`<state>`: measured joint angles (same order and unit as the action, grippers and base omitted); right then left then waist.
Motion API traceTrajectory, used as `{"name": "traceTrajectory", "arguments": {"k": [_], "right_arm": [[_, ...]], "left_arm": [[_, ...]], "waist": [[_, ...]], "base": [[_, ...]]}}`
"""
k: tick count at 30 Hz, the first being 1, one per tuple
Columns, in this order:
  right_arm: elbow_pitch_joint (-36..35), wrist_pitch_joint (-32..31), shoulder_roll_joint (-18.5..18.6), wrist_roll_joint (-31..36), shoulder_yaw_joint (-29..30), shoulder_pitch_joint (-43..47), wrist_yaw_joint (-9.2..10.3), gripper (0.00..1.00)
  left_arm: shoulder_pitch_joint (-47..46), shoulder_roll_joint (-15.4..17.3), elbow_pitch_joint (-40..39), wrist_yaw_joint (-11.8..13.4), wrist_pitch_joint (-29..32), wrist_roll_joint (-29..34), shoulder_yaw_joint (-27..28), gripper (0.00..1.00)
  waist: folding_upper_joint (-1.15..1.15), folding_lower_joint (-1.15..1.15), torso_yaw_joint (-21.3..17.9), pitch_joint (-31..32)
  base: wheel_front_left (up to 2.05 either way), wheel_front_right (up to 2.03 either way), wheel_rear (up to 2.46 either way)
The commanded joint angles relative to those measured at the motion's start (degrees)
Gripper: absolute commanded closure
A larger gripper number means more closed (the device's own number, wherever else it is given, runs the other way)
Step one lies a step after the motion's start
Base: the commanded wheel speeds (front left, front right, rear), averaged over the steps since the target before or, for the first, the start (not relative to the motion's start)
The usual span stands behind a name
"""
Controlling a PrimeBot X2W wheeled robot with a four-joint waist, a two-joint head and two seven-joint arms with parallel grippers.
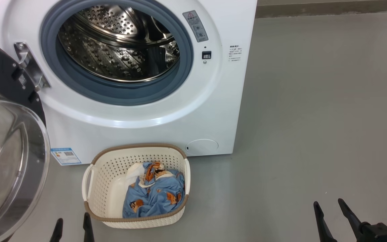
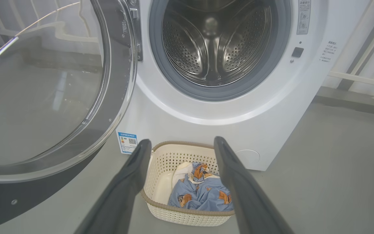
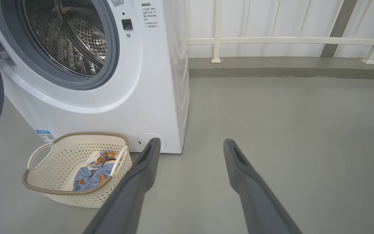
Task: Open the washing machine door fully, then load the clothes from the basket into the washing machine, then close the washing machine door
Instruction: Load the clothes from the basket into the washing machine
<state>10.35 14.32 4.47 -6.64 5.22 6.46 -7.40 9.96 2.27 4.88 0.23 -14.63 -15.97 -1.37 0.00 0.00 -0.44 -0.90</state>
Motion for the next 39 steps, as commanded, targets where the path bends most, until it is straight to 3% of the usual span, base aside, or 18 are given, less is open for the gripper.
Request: {"name": "traceTrajectory", "arguments": {"k": [1,16,39], "right_arm": [[-1.38,0.68,0.58,0.43,-1.14,-0.43,-0.09,0.0],[-1.35,0.68,0.73,0.1,-1.16,-0.7,-0.09,0.0],[-1.16,0.68,0.39,-0.79,-1.26,-1.55,-0.09,0.0]], "left_arm": [[-1.79,0.61,-0.96,-0.04,-0.37,-0.31,1.77,0.0],[-2.19,0.61,-1.52,0.9,-0.37,0.19,1.83,0.0],[-2.69,0.61,-2.27,1.46,-0.37,1.13,0.31,0.0]], "waist": [[0.0,0.0,0.06,-0.08],[0.0,0.0,0.19,-0.64],[0.0,0.0,-0.73,-2.76]], "base": [[0.68,-1.04,0.36],[0.97,-1.44,0.47],[0.06,-0.06,0.0]]}}
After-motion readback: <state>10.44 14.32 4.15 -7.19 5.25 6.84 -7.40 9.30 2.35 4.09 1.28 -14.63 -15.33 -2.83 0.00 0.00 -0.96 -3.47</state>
